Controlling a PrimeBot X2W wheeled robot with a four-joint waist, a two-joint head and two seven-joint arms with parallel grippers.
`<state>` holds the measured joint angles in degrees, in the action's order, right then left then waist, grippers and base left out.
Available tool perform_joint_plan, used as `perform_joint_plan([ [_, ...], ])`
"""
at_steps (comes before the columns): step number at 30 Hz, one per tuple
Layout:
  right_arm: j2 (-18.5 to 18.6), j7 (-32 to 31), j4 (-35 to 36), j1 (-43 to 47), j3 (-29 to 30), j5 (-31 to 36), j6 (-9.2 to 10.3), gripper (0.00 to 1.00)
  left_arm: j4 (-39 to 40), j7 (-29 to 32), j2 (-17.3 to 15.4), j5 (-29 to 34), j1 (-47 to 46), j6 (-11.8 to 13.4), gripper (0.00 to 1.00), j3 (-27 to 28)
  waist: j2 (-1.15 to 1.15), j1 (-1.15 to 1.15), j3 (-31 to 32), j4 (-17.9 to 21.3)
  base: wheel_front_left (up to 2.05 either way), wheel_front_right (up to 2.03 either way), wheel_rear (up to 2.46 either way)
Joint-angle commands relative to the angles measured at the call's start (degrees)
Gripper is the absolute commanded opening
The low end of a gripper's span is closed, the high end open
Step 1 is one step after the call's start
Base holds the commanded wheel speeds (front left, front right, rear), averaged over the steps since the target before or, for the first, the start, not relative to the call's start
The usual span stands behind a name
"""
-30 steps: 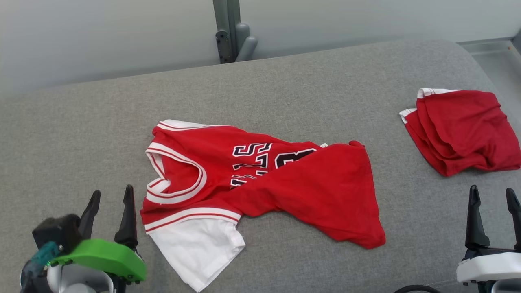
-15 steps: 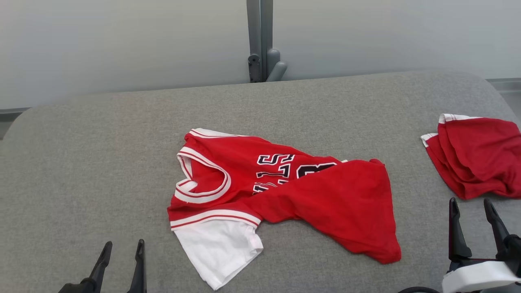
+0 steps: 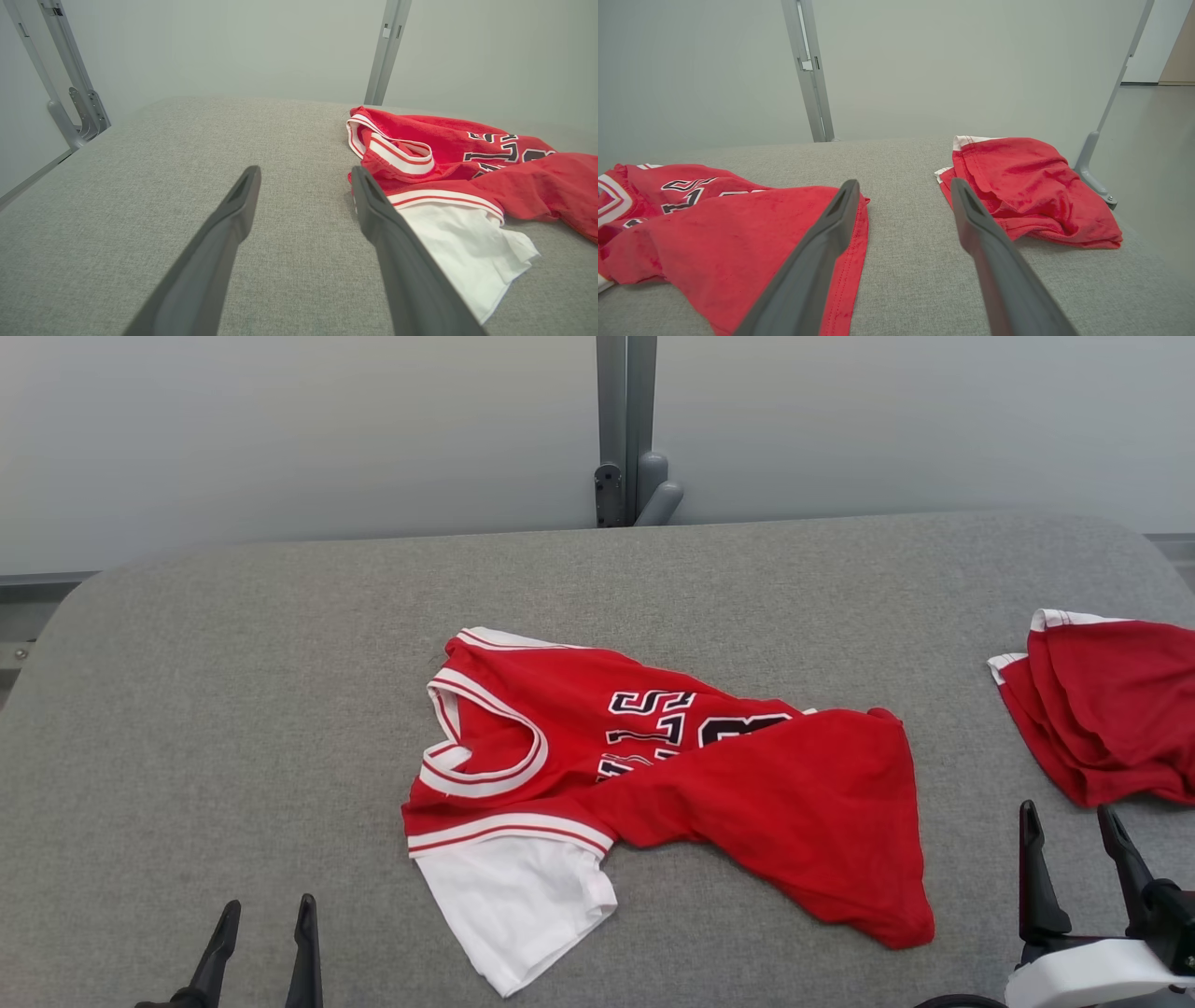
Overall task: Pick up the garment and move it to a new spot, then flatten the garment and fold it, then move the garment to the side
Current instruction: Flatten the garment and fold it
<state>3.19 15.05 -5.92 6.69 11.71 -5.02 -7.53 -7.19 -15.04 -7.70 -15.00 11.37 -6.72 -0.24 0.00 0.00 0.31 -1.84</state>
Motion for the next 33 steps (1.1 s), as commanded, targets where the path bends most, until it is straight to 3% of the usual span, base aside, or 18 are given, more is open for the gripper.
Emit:
perform_joint_plan([
  [1,0.08,0.17,-0.11,-0.50,-0.07,-0.15,0.09,1.00,0.03,-0.17,0.51,0.65,0.43,-0.34,1.00,0.58,0.00,0.00,-0.05,0.15,0.00,0.00,0.00],
  [6,0.06,0.17,-0.50,-0.43,-0.74,0.23,0.09,1.00,0.41,-0.17,1.37,1.81,-0.08,-0.81,1.00,1.11,0.00,0.00,-0.28,0.46,0.00,0.00,0.00],
  [11,-0.14,-0.38,-3.49,-0.62,-3.57,-5.19,0.09,1.00,3.23,-0.16,2.19,0.29,-0.88,-0.77,1.00,-1.16,0.00,0.00,-1.43,0.90,0.00,0.00,0.00],
  [15,2.38,-9.48,-6.39,-1.80,-8.13,-6.92,0.10,1.00,-0.63,1.71,3.46,-3.96,-1.59,-0.71,1.00,-2.89,0.00,0.00,-2.40,1.20,0.00,0.00,0.00],
  [25,4.31,-20.33,-11.18,-3.59,-14.75,-10.60,0.09,1.00,-3.48,19.59,4.68,-11.73,-4.88,4.49,1.00,-10.37,0.00,0.00,-5.45,1.54,0.00,0.00,0.00],
  [33,4.64,-19.38,-13.14,-6.08,-17.00,-11.25,0.09,1.00,-4.22,22.87,4.71,-14.27,-6.69,7.49,1.00,-13.46,0.00,0.00,-7.18,2.45,0.00,0.00,0.00],
])
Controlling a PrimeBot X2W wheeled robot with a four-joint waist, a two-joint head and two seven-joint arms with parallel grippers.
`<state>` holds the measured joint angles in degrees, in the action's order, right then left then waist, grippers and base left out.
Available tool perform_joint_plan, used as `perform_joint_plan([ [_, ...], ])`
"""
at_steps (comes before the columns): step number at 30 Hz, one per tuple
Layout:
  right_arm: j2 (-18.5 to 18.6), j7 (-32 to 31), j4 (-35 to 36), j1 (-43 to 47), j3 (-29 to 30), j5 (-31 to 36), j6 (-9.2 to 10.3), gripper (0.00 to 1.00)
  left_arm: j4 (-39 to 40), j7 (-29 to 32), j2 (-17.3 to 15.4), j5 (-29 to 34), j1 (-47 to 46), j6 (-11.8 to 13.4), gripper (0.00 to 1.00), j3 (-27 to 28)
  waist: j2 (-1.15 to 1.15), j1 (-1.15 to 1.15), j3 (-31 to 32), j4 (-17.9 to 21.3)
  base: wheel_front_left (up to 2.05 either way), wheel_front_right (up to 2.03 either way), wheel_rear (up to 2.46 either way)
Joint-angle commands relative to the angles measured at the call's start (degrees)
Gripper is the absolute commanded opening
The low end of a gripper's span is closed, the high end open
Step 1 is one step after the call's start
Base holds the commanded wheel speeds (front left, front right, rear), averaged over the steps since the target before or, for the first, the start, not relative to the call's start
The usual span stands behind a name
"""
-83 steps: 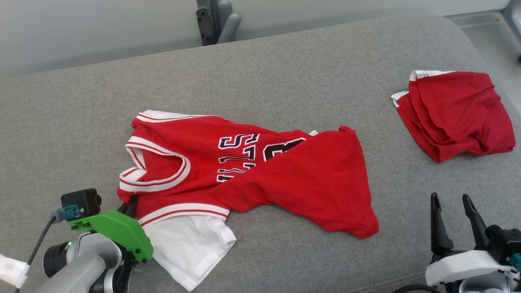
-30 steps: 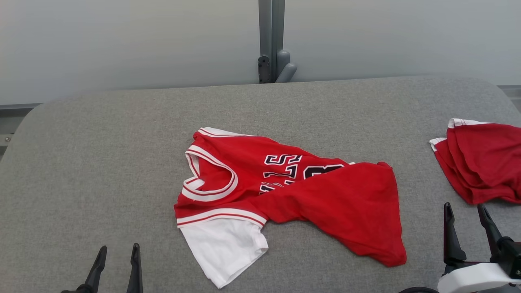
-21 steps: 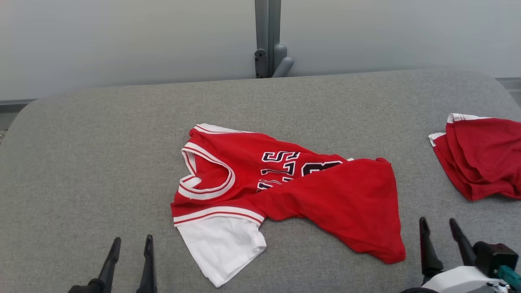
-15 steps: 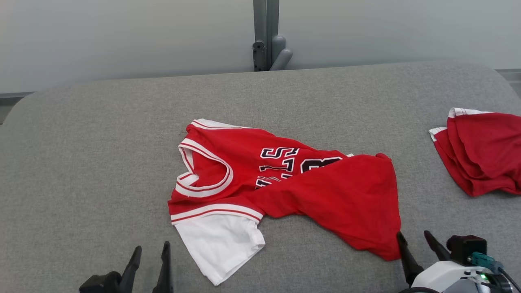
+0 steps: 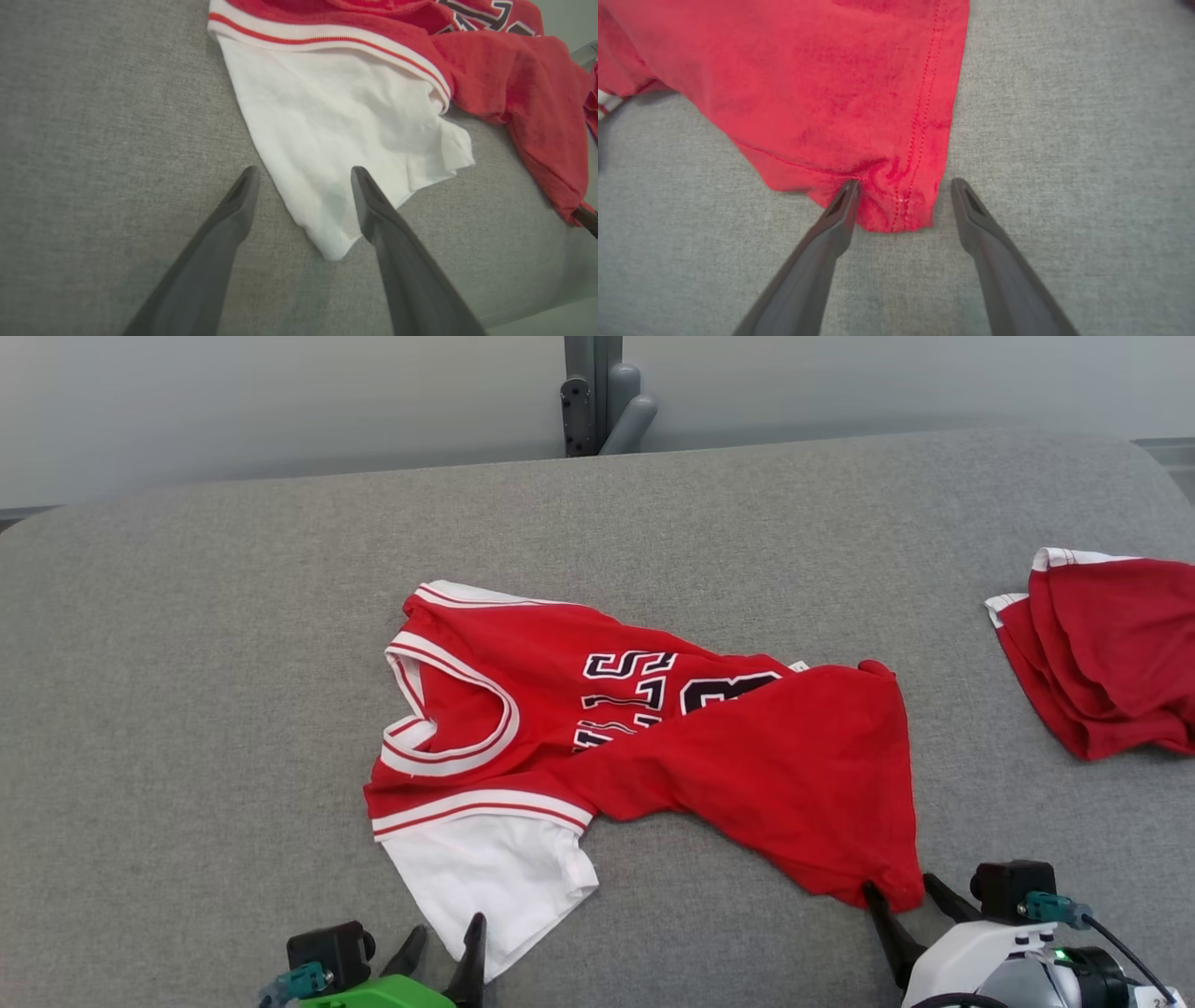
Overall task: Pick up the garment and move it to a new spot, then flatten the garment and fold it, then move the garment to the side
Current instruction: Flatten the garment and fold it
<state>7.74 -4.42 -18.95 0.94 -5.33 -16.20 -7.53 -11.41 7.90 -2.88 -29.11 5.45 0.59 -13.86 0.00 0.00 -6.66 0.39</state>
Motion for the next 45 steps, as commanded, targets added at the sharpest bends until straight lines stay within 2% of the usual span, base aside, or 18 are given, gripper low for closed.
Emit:
perform_joint_plan([
  [1,0.13,0.35,-0.32,-0.89,-0.22,-0.20,0.09,1.00,0.02,0.06,-0.10,-1.21,-0.98,0.57,1.00,-0.18,0.00,0.00,-0.32,0.32,0.00,0.00,0.00],
  [4,0.44,0.49,-1.21,-2.38,-1.12,-0.20,0.09,1.00,-0.26,1.02,-0.10,-2.24,-1.51,1.34,1.00,-1.52,0.00,0.00,-0.57,0.52,0.00,0.00,0.00],
  [9,0.70,0.84,-2.53,-4.33,-2.68,-0.17,0.09,1.00,-1.63,1.02,-0.30,-0.51,-2.47,4.31,1.00,-2.09,0.00,0.00,-0.85,0.52,0.00,0.00,0.00],
  [15,1.00,1.47,-3.41,-5.21,-3.77,-0.57,0.08,1.00,-2.34,2.71,-0.46,-0.91,-1.32,6.15,1.00,-2.19,0.00,0.00,-1.10,0.32,0.00,0.00,0.00],
  [24,1.04,1.76,-3.98,-6.38,-5.69,-0.79,0.08,1.00,-4.17,5.05,-0.15,-4.31,-0.84,5.88,1.00,-4.25,0.00,0.00,-1.54,0.63,0.00,0.00,0.00],
  [25,1.18,1.63,-4.06,-6.59,-6.07,-0.79,0.08,0.52,-4.67,5.29,-0.11,-4.59,-1.13,5.45,1.00,-4.86,0.00,0.00,-1.65,0.71,0.00,0.00,0.00],
  [26,1.37,1.46,-4.24,-6.69,-6.46,-0.89,0.08,0.14,-5.08,5.23,-0.06,-5.08,-1.38,5.03,0.58,-5.26,0.00,0.00,-1.74,0.75,0.00,0.00,0.00],
  [27,1.60,1.27,-4.36,-6.78,-7.09,-1.11,0.08,0.00,-5.31,4.83,0.01,-5.52,-1.69,4.60,0.00,-5.64,0.00,0.00,-1.79,0.78,0.00,0.00,0.00],
  [34,4.29,1.84,-2.49,-6.78,-7.58,-4.07,0.10,0.00,-7.24,2.67,0.03,-7.78,-4.96,3.27,0.00,-5.47,0.00,0.00,-1.79,1.12,0.00,0.00,0.00],
  [39,6.02,1.08,1.89,-6.27,-5.79,-7.74,0.10,0.00,-2.38,2.54,-0.12,-11.54,-5.27,1.62,0.00,-2.82,0.00,0.00,-1.85,1.70,0.00,0.00,0.00],
  [45,10.25,-2.15,13.89,-4.94,0.63,-12.50,0.09,0.00,15.75,6.86,-1.56,-20.23,-5.41,0.12,0.00,2.28,0.00,0.00,-4.09,1.73,0.00,0.00,0.00],
])
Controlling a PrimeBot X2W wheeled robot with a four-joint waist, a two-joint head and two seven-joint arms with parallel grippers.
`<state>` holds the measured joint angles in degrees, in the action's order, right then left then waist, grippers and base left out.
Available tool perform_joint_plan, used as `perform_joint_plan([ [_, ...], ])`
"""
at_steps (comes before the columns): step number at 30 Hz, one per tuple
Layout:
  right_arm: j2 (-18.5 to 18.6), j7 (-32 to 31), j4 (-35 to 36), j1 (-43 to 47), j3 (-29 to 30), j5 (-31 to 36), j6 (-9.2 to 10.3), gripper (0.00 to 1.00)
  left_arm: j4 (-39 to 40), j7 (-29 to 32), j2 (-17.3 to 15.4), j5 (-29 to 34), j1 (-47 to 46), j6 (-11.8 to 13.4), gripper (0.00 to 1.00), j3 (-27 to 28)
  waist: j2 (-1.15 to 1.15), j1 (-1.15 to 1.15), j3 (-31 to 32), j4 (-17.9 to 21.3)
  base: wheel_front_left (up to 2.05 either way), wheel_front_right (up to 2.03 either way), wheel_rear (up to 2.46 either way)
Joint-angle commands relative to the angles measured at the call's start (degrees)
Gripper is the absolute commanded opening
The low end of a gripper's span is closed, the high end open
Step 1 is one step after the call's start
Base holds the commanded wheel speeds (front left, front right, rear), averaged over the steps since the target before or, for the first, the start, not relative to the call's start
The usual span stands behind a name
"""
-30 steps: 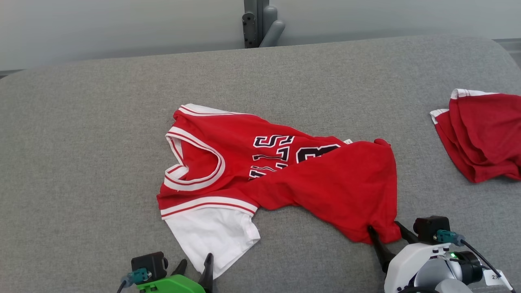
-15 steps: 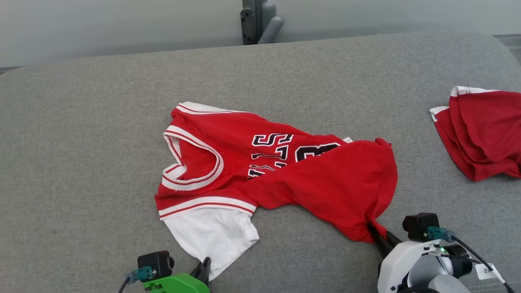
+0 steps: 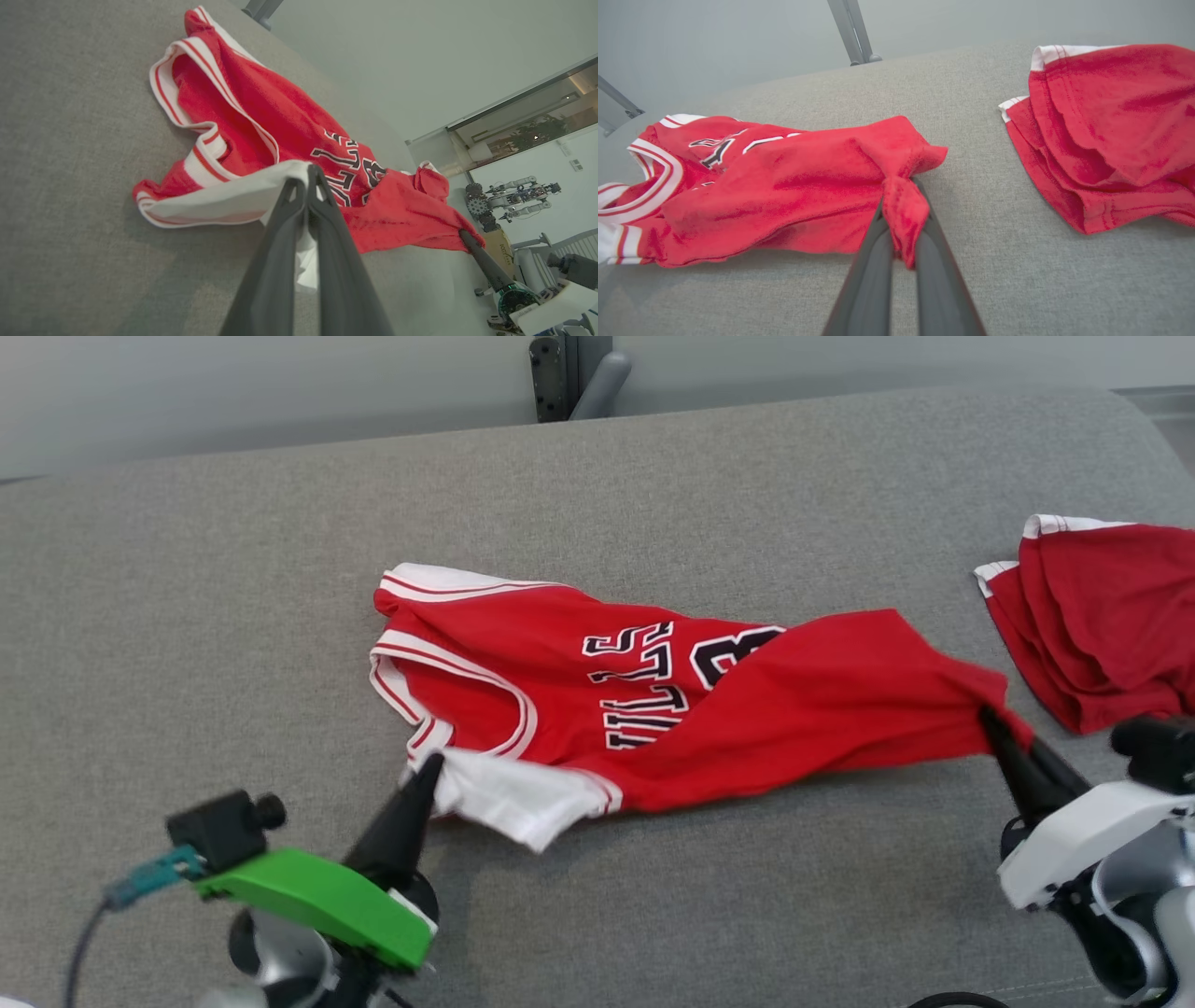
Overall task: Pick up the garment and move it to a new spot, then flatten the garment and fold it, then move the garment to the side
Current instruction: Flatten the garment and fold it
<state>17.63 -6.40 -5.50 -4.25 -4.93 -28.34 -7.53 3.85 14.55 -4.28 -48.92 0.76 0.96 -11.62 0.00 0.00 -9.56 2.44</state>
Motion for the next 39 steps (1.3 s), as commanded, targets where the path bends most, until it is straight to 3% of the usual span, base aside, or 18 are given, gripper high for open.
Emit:
perform_joint_plan([
  [1,0.76,-1.05,2.66,0.15,1.56,-1.36,0.09,0.00,4.06,1.45,-0.98,-1.27,-1.68,-0.04,0.00,0.94,0.00,0.00,-2.00,-0.44,0.00,0.00,0.00],
  [6,4.06,-7.21,13.42,-4.15,6.81,-5.29,0.09,0.00,18.70,8.05,-3.62,-6.01,-10.38,2.49,0.00,4.89,0.00,0.00,-7.18,-1.20,0.00,0.00,0.00],
  [10,6.97,-13.35,18.77,-11.02,9.25,-7.95,0.08,0.00,22.08,12.69,-6.01,-6.53,-23.84,4.89,0.00,7.00,0.00,0.00,-11.88,-2.25,0.00,0.00,0.00],
  [11,9.23,-16.24,19.42,-15.59,9.80,-8.48,0.09,0.00,20.05,14.15,-7.03,-5.59,-32.11,5.63,0.00,7.25,0.00,0.00,-14.03,-2.88,0.00,0.00,0.00],
  [15,11.24,-21.03,16.71,-26.19,8.80,-9.31,0.08,0.00,10.36,15.63,-6.91,-4.10,-47.73,6.53,0.00,6.24,0.00,0.00,-17.85,-3.73,0.00,0.00,0.00],
  [19,9.04,-21.74,9.09,-39.38,6.77,-7.90,0.08,0.00,-3.29,12.29,-6.02,-1.32,-61.48,5.24,0.00,5.62,0.00,0.00,-19.92,-3.59,0.00,0.00,0.00],
  [23,3.39,-16.14,-2.30,-53.83,6.21,-1.99,0.08,0.00,-16.85,3.14,-4.06,1.47,-74.24,3.48,0.00,7.38,0.00,0.00,-21.72,-2.92,0.00,0.00,0.00],
  [31,-7.19,7.55,-20.83,-75.69,11.16,10.27,0.09,0.00,-36.26,-20.84,-3.01,7.96,-90.74,-3.90,0.00,7.83,0.00,0.00,-23.38,-2.09,0.00,0.00,0.00],
  [35,-9.85,17.93,-28.10,-78.59,13.17,10.80,0.10,0.00,-43.12,-27.96,-3.87,9.44,-92.58,-7.24,0.00,6.73,0.00,0.00,-23.77,-1.29,0.00,0.00,0.00],
  [39,-10.61,20.60,-31.12,-74.86,10.18,8.31,0.09,0.00,-45.46,-29.39,-3.93,9.51,-88.34,-8.36,0.00,4.87,0.00,0.00,-23.23,-1.21,0.00,0.00,0.00],
])
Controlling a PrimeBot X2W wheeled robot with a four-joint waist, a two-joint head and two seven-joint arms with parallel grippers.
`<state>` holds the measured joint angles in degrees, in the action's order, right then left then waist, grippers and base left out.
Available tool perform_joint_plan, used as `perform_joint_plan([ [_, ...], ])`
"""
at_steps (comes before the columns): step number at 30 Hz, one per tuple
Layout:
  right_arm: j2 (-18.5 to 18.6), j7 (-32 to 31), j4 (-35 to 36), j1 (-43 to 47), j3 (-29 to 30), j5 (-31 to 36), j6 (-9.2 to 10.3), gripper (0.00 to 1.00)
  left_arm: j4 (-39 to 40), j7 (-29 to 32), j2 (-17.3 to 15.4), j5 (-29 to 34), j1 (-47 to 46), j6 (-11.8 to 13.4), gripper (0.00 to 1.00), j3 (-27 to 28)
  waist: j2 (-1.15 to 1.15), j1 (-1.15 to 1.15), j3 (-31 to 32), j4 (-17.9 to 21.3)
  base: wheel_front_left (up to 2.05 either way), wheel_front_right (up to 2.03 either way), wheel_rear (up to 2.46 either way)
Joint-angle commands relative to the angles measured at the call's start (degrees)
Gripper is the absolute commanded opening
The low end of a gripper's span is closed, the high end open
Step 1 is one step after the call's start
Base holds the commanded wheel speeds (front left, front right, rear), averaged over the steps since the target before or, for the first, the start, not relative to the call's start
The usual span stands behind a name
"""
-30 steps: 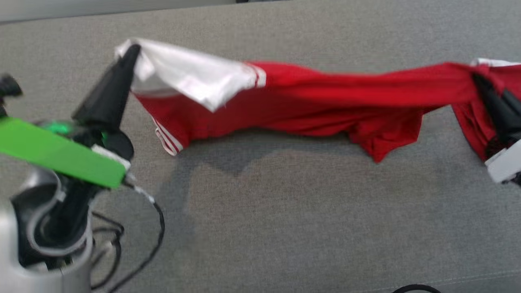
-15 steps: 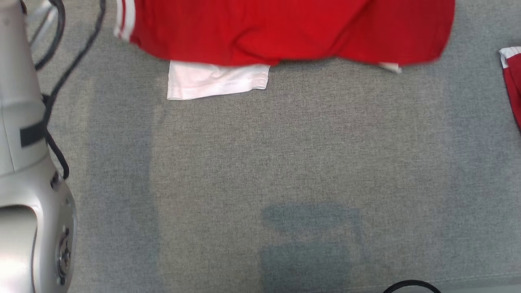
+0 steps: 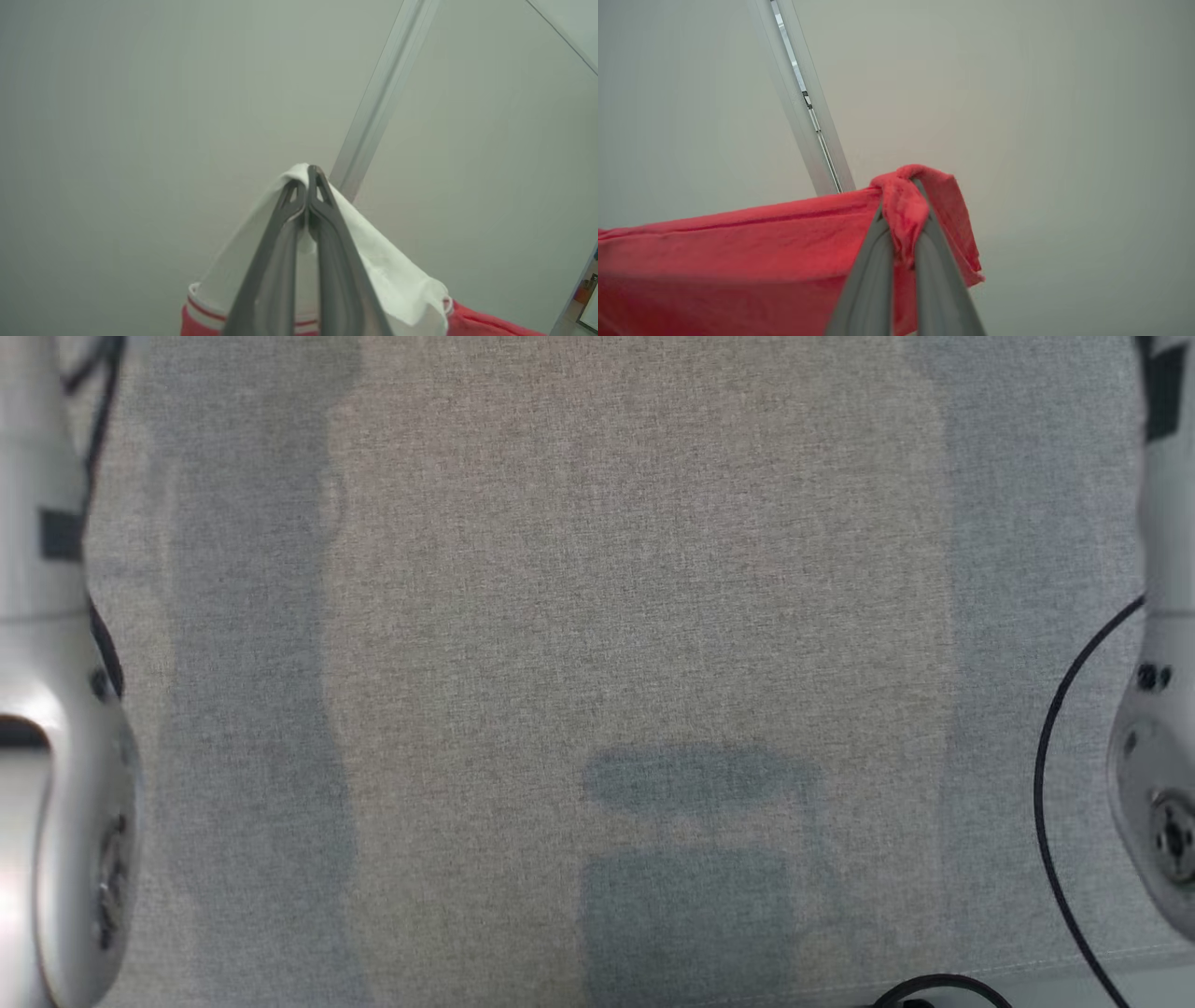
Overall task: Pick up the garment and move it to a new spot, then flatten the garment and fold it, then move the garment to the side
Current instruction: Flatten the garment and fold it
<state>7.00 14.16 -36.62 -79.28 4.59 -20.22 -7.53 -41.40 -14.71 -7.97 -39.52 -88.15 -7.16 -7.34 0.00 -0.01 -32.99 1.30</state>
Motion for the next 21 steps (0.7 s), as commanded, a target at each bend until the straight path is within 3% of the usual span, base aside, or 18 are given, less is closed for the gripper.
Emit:
perform_joint_plan([
  [1,0.11,0.46,0.28,1.97,-0.64,-1.12,0.09,0.00,0.79,-0.30,-0.14,-0.19,2.05,-0.39,0.00,-1.09,0.00,0.01,0.10,-0.12,0.00,0.00,0.00],
  [7,5.11,1.05,9.95,24.96,-10.06,-9.26,0.08,0.00,15.14,-0.50,-2.89,-9.01,25.29,-0.34,0.00,-5.76,0.00,0.01,2.90,-1.00,0.00,0.00,0.00],
  [11,9.70,1.07,15.89,40.28,-13.23,-12.43,0.08,0.00,23.12,-0.52,-6.42,-9.59,42.00,-0.35,0.00,-7.52,0.00,0.01,4.38,-1.63,0.00,0.00,0.00],
  [16,12.82,1.08,20.73,54.81,-12.11,-14.40,0.11,0.00,30.56,-0.54,-6.14,-10.02,59.91,-0.35,0.00,-3.25,0.00,0.01,10.39,-2.19,0.00,0.00,0.00],
  [21,15.72,1.08,20.22,63.85,-13.98,-12.22,0.11,0.00,37.53,-0.54,-4.16,-4.42,76.19,-0.26,0.00,-1.01,0.00,0.01,15.55,-1.91,0.00,0.00,0.00],
])
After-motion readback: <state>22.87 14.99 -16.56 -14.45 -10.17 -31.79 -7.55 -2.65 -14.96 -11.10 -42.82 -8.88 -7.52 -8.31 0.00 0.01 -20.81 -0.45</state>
